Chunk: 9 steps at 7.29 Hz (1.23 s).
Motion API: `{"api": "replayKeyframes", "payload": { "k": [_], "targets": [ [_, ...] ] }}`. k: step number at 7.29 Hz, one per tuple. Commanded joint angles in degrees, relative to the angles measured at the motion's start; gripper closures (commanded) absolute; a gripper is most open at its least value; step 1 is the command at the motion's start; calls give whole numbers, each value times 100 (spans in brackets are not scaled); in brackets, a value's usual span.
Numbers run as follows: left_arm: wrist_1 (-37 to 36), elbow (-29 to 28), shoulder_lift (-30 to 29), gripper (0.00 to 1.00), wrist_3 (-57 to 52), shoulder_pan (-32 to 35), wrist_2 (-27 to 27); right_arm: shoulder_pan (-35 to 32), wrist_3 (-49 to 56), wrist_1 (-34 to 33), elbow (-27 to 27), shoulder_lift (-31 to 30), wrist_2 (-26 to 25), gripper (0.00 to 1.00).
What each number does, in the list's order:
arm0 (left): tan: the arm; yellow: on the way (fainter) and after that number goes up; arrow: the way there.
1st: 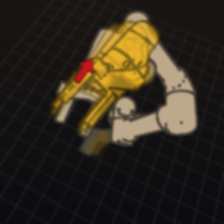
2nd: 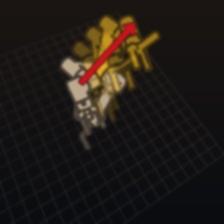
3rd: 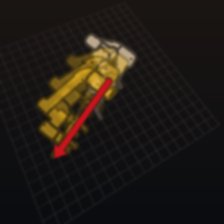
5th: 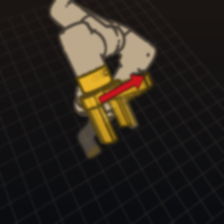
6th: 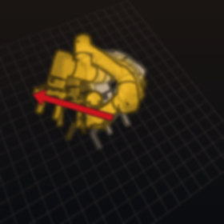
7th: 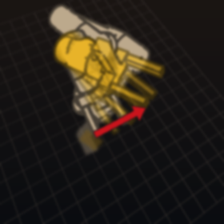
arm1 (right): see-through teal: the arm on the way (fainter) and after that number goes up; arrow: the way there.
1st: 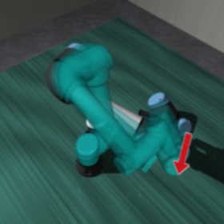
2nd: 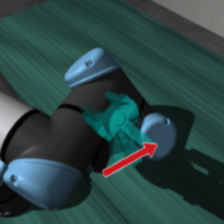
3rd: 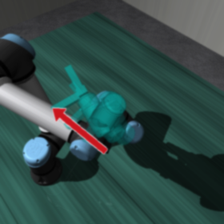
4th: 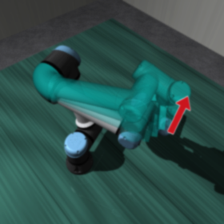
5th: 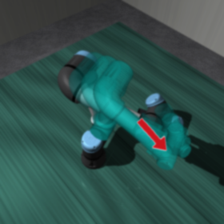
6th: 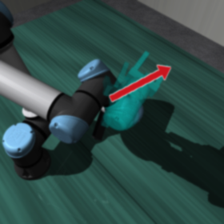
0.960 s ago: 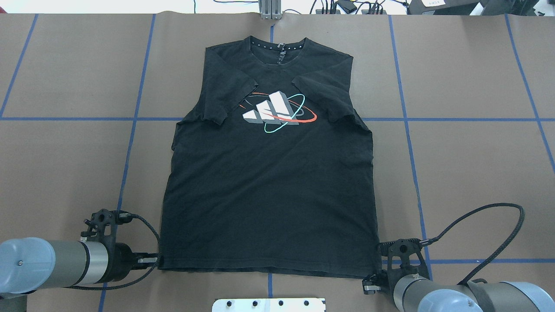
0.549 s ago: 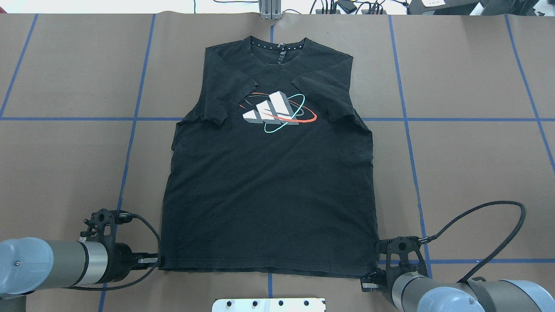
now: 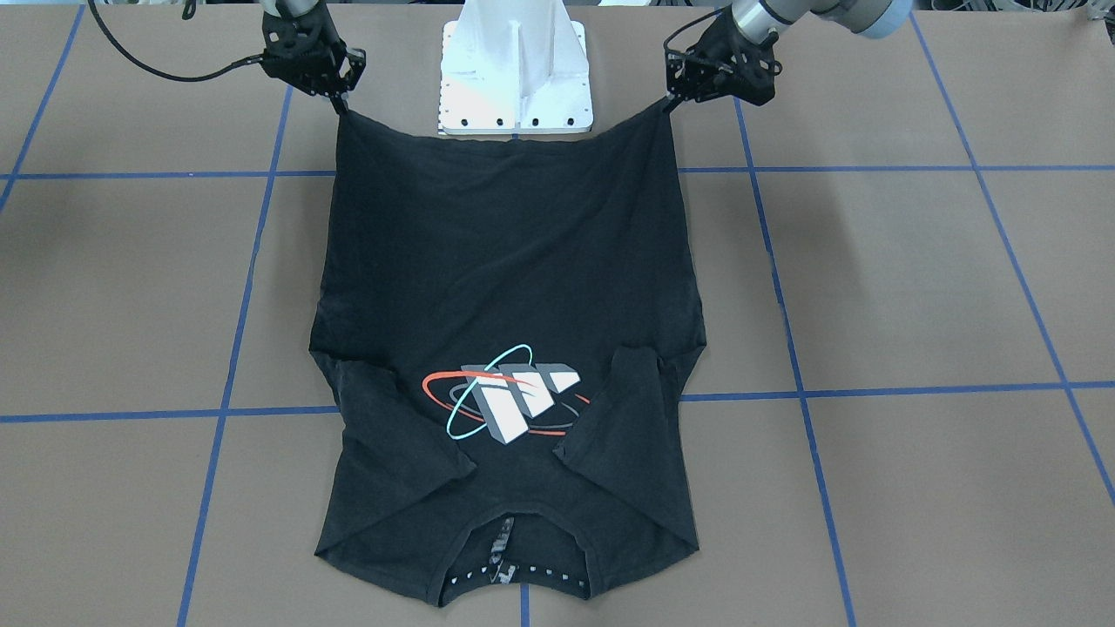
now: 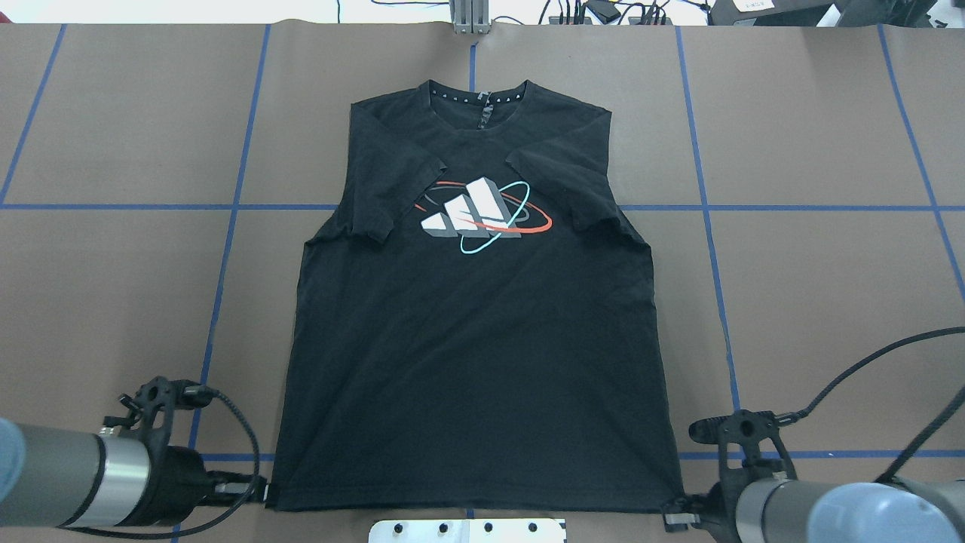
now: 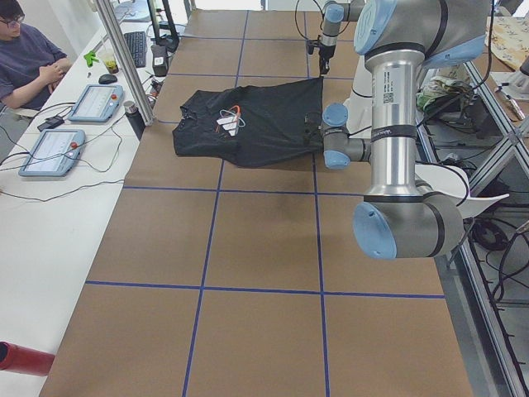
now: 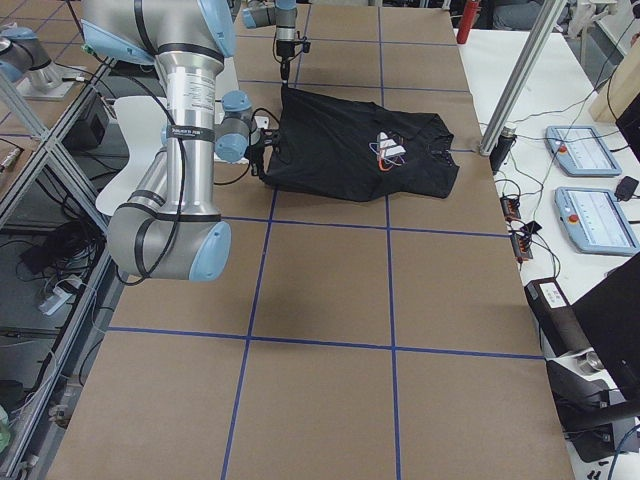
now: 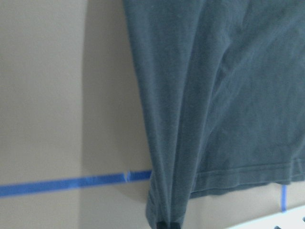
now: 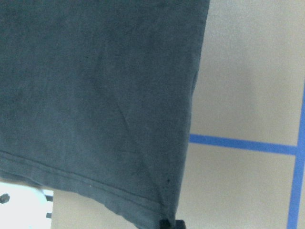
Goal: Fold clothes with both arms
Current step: 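Lift the hem with both grippers and fold it toward the collar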
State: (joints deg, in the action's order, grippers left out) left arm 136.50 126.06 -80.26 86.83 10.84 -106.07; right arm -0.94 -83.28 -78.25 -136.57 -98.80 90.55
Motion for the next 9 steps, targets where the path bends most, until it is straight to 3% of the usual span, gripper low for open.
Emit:
{"api": "replayKeyframes", "payload": {
  "k": [1, 3, 4, 7, 9],
  "targets": [
    [8, 734, 528, 100, 140, -325, -388, 373, 5, -23, -894, -594, 489, 100],
    [8, 1033, 520, 100, 256, -574, -397, 779, -13, -24, -1073, -614, 472, 100],
    [-9, 1008, 476, 100, 430, -496, -397, 536, -13, -32, -1047, -631, 455, 100],
    [-36, 614, 389, 100, 379, 644, -318, -824, 4, -41, -855, -579, 490, 100],
    [-79, 166, -136, 100, 231, 1426, -344, -1694, 214, -41, -146, 24, 490, 100]
  ]
}}
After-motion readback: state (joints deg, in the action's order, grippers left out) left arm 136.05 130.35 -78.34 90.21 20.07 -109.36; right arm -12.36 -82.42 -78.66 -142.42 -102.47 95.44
